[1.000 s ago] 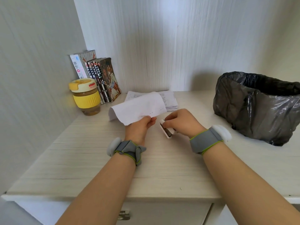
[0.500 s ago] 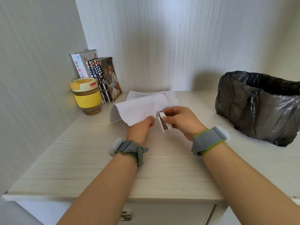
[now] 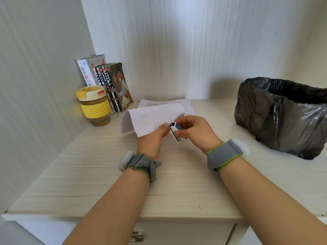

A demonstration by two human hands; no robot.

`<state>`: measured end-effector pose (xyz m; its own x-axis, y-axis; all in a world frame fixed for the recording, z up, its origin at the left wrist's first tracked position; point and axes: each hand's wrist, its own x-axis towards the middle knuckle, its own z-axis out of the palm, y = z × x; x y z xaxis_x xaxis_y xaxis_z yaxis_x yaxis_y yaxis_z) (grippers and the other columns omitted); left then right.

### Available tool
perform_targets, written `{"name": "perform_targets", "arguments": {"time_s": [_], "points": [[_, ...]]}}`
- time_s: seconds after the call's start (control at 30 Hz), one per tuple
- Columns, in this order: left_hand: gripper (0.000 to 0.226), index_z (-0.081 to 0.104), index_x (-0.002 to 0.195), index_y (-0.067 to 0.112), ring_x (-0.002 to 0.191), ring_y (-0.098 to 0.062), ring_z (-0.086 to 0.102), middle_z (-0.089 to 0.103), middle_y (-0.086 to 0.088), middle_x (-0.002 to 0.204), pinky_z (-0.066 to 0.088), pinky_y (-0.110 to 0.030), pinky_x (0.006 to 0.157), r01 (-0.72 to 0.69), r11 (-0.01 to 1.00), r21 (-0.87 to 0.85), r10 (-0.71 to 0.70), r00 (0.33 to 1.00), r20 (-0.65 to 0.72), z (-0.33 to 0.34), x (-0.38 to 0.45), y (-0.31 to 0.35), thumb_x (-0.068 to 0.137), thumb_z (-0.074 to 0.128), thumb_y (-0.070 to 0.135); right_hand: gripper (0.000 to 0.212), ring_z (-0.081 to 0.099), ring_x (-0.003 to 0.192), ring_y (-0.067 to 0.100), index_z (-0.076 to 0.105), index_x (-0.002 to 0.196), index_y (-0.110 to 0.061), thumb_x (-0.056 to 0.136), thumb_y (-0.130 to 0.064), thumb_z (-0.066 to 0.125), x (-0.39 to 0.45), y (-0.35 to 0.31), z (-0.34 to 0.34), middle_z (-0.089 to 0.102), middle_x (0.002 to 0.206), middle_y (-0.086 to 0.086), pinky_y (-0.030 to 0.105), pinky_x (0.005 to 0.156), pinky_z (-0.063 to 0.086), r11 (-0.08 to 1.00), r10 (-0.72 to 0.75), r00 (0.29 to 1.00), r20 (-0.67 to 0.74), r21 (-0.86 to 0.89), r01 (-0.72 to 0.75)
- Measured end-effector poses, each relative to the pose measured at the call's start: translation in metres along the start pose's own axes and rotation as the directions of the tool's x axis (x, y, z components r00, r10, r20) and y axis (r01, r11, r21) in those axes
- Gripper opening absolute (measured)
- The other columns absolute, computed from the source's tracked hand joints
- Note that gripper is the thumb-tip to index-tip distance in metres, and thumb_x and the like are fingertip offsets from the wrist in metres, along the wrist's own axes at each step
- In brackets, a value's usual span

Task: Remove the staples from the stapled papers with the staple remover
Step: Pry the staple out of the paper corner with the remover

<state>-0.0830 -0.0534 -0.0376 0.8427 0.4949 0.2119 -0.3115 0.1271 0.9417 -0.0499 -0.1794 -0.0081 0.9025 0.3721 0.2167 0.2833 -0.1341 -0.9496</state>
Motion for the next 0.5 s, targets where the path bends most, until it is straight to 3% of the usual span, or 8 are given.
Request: {"name": "perform_targets", "arguments": {"time_s": [0.2,0.33,0.5], "points": [[0.024,0.059,0.066,0.025,0.047,-0.003,0.051,0.06,0.015,0.048,0.043,-0.029,0.063,0.027,0.997,0.079,-0.021,0.997,-0.075,-0.0015,0.0032,-0.0012,0.08,0.065,0.007,0.029,0.053,0.064,0.002,0.064,0.099,0.0,0.071,0.008,0.069,0.0018,0.0029,0.0037,0.058,0.074,-0.004,0.007,0.06,0.045,0.998,-0.024,0.999,-0.046,-0.056,0.021],[0.022,0.06,0.064,0.024,0.053,-0.01,0.05,0.059,0.012,0.047,0.043,-0.031,0.068,0.037,0.993,0.114,-0.024,0.993,-0.116,-0.0035,0.0048,-0.0033,0.079,0.067,0.01,0.029,0.053,0.065,0.003,0.065,0.099,0.0,0.071,0.005,0.071,0.001,0.0024,0.0053,0.059,0.078,0.0,0.006,0.058,0.045,0.996,-0.049,0.996,-0.071,-0.077,0.044],[0.017,0.061,0.069,0.021,0.042,0.003,0.05,0.059,0.008,0.058,0.046,-0.015,0.05,-0.014,0.986,0.166,0.033,0.993,-0.116,-0.0038,0.0049,-0.0026,0.077,0.068,0.008,0.026,0.057,0.073,0.013,0.066,0.096,-0.005,0.072,0.0,0.072,-0.0005,0.0027,0.0068,0.062,0.079,0.002,0.023,0.072,0.051,0.992,-0.068,0.992,-0.102,-0.117,0.056]]}}
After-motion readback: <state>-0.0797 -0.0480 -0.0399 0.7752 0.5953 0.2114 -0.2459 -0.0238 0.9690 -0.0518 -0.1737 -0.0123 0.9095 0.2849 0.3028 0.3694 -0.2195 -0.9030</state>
